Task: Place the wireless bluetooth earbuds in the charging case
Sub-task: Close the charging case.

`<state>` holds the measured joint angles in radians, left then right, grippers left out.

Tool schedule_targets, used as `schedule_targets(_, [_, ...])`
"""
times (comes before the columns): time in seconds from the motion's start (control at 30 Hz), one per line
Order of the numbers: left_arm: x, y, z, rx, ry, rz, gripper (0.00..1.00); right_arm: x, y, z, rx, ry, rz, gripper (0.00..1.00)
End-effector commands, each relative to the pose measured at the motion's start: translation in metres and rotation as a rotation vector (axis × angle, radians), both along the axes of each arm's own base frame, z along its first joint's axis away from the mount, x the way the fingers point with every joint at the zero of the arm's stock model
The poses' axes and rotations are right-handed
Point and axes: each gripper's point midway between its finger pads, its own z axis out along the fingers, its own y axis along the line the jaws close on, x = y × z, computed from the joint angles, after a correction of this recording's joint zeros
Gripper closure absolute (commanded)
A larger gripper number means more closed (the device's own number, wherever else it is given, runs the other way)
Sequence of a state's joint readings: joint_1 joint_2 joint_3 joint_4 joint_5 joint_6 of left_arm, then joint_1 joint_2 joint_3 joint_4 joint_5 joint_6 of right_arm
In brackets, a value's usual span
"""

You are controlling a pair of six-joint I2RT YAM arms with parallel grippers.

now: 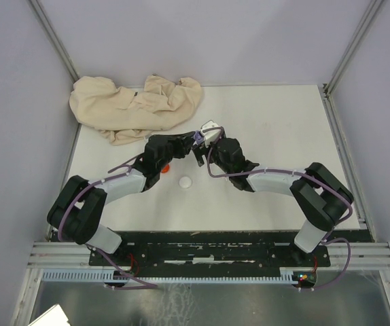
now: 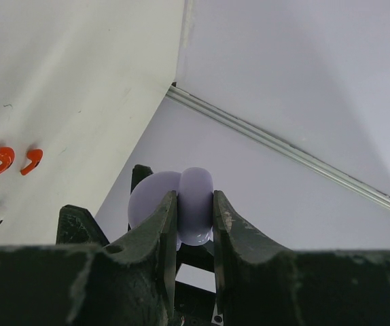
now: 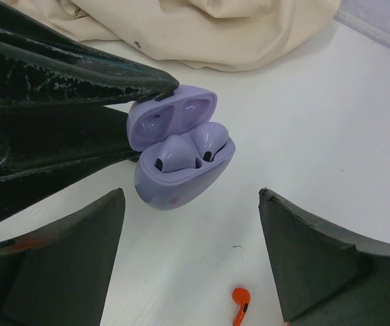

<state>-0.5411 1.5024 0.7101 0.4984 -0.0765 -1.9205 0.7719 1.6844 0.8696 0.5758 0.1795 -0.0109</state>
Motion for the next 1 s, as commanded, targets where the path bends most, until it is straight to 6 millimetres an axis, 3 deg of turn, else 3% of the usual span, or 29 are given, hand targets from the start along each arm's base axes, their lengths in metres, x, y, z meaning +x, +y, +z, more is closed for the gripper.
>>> schedule_targets(0.0, [0.004, -0.006, 0.018, -0.054, -0.02, 0.0, 0.97, 0.018, 0.006, 0.039, 0.057, -0.128, -0.045, 0.12])
schedule_targets(0.33, [-0.003, -0.007, 0.008, -0.073, -0.013, -0.023, 0.97, 0.026, -0.01, 0.043, -0.006, -0.222, -0.11, 0.12])
schedule_targets(0.97, [-0.005, -0.007, -0.005, -0.053, -0.023, -0.036, 0.97, 0.017, -0.042, 0.047, -0.149, -0.279, -0.157, 0.12])
